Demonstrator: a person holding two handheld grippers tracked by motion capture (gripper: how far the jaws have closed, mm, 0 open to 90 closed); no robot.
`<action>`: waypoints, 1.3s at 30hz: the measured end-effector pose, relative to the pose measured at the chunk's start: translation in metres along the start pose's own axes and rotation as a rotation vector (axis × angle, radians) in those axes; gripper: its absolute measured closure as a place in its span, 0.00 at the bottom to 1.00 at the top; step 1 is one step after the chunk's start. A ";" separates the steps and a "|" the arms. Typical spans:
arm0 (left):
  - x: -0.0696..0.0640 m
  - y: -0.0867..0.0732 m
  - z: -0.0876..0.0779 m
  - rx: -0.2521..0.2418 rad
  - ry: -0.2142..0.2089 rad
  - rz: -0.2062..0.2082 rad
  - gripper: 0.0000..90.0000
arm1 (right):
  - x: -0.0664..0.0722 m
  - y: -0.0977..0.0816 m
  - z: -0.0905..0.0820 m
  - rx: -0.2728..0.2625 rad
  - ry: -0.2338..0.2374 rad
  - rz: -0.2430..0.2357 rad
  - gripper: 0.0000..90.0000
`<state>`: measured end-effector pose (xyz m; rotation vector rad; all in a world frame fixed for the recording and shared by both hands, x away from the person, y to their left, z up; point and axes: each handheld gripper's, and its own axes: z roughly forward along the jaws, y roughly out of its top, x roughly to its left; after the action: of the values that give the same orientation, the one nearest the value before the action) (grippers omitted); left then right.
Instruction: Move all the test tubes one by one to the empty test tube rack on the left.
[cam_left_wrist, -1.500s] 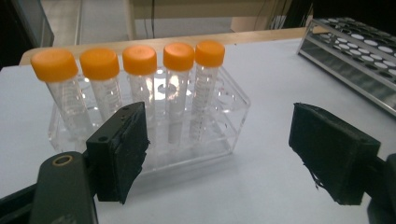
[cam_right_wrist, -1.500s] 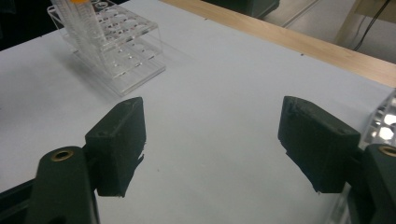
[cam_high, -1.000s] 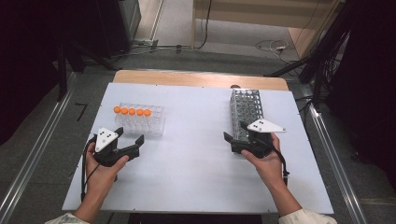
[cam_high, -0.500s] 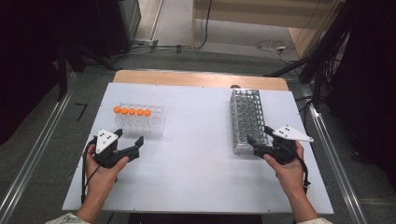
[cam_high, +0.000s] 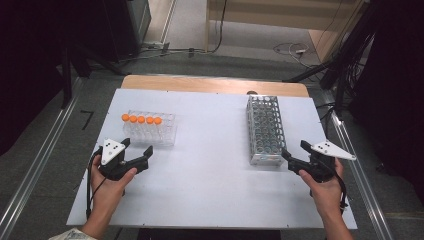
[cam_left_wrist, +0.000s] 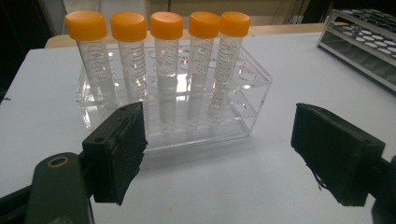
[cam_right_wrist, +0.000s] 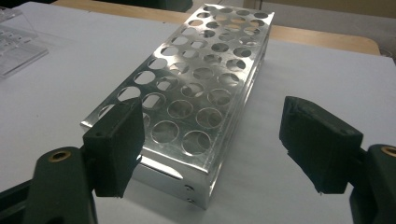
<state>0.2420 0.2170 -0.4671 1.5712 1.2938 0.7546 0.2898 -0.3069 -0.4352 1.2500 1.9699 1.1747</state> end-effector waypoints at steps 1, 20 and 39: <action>0.000 0.000 0.000 0.001 -0.002 0.000 0.21 | -0.001 -0.001 -0.001 -0.002 -0.001 0.002 0.23; 0.005 -0.003 -0.010 -0.003 0.005 -0.006 0.21 | -0.019 -0.014 -0.019 -0.002 -0.044 0.040 0.23; 0.018 -0.008 -0.021 -0.002 0.032 -0.021 0.21 | -0.051 -0.038 -0.043 0.012 -0.133 0.115 0.23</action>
<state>0.2247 0.2404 -0.4683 1.5473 1.3307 0.7697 0.2617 -0.3769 -0.4482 1.4266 1.8315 1.1051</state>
